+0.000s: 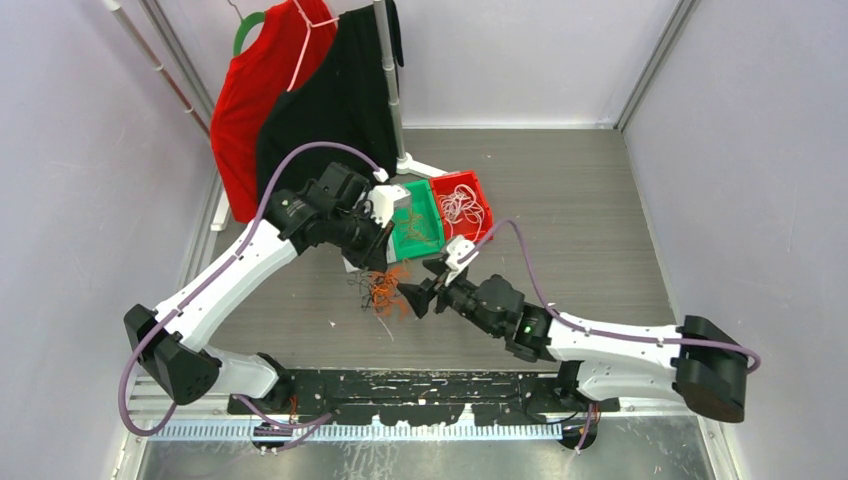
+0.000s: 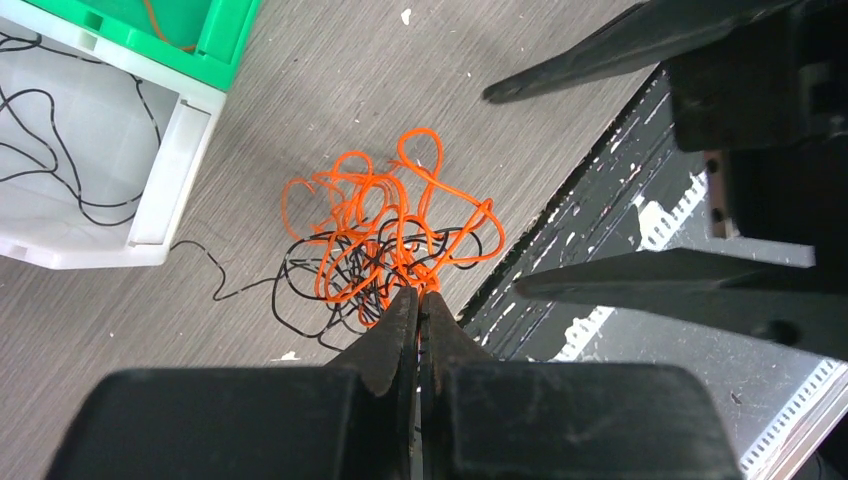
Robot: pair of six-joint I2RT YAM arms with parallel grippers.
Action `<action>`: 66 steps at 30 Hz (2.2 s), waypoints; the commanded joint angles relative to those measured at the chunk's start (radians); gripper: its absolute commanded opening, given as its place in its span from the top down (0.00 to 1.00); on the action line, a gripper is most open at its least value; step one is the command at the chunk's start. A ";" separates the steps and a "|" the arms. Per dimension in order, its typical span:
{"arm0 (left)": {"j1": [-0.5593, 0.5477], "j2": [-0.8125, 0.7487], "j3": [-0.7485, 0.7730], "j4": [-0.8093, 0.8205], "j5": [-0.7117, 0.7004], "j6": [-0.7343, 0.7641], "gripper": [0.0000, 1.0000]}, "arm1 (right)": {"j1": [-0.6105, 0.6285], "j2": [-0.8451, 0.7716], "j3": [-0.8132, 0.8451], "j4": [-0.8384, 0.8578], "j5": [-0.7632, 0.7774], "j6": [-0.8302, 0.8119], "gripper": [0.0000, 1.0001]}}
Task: Untangle the cables
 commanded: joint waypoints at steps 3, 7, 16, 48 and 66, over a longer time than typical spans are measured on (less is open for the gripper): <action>0.015 -0.009 0.044 0.031 0.024 -0.027 1.00 | 0.007 0.118 0.114 0.139 -0.021 -0.039 0.24; 0.020 -0.013 0.045 0.030 0.040 -0.030 1.00 | 0.007 0.184 0.131 0.203 0.048 -0.050 0.24; 0.025 -0.028 0.062 0.011 0.112 -0.033 1.00 | 0.007 0.321 0.167 0.304 0.105 -0.072 0.24; 0.029 -0.056 0.507 -0.231 0.426 0.108 1.00 | 0.005 0.554 -0.065 0.545 0.254 -0.001 0.28; 0.029 -0.144 0.736 0.038 -0.006 0.310 1.00 | 0.005 0.487 -0.193 0.560 0.312 0.066 0.30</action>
